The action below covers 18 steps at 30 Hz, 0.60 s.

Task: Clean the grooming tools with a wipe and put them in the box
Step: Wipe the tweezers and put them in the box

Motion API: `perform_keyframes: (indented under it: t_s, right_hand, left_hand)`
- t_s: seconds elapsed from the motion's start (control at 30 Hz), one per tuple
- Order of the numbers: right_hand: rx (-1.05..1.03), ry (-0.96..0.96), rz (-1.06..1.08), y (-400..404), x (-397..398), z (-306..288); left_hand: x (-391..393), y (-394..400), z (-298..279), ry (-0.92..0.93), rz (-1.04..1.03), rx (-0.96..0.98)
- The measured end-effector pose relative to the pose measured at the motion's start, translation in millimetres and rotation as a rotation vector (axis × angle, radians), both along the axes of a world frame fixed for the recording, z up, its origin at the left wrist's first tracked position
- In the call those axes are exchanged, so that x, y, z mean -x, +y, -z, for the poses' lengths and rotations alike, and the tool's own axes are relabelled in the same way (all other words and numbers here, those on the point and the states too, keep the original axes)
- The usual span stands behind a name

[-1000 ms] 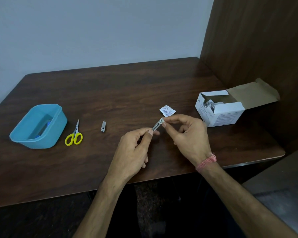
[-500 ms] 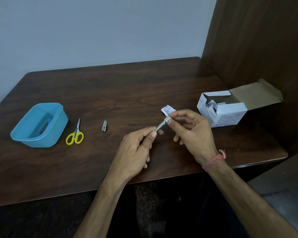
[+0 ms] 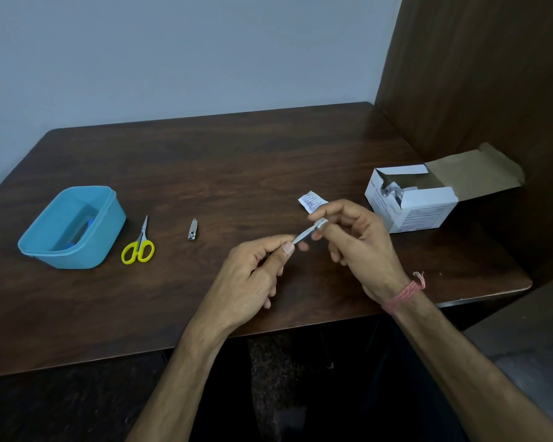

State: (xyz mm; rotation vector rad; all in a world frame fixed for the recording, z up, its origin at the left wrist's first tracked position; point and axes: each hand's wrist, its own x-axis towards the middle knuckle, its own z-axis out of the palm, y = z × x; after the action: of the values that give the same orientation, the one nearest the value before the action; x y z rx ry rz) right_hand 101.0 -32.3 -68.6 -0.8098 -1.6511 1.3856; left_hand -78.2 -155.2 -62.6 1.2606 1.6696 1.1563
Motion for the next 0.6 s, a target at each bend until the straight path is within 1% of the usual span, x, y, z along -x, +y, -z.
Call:
perform_keyframes:
  t_s: [0.1, 0.23, 0.33, 0.47, 0.6]
  right_hand:
    - [0.001, 0.012, -0.037, 1, -1, 2]
    - [0.091, 0.112, -0.151, 6, -8, 2]
    - [0.127, 0.139, -0.181, 7, -10, 1]
    - [0.111, 0.108, -0.182, 7, -8, 3]
    - [0.054, 0.037, -0.157, 5, -3, 4]
  left_hand:
    - [1, 0, -1, -0.024, 0.012, -0.003]
    - [1, 0, -3, -0.114, 0.019, 0.001]
    - [1, -1, -5, -0.143, 0.018, -0.01]
    - [3, 0, -5, -0.14, 0.023, -0.026]
    - [6, -2, -5, -0.155, 0.053, -0.025]
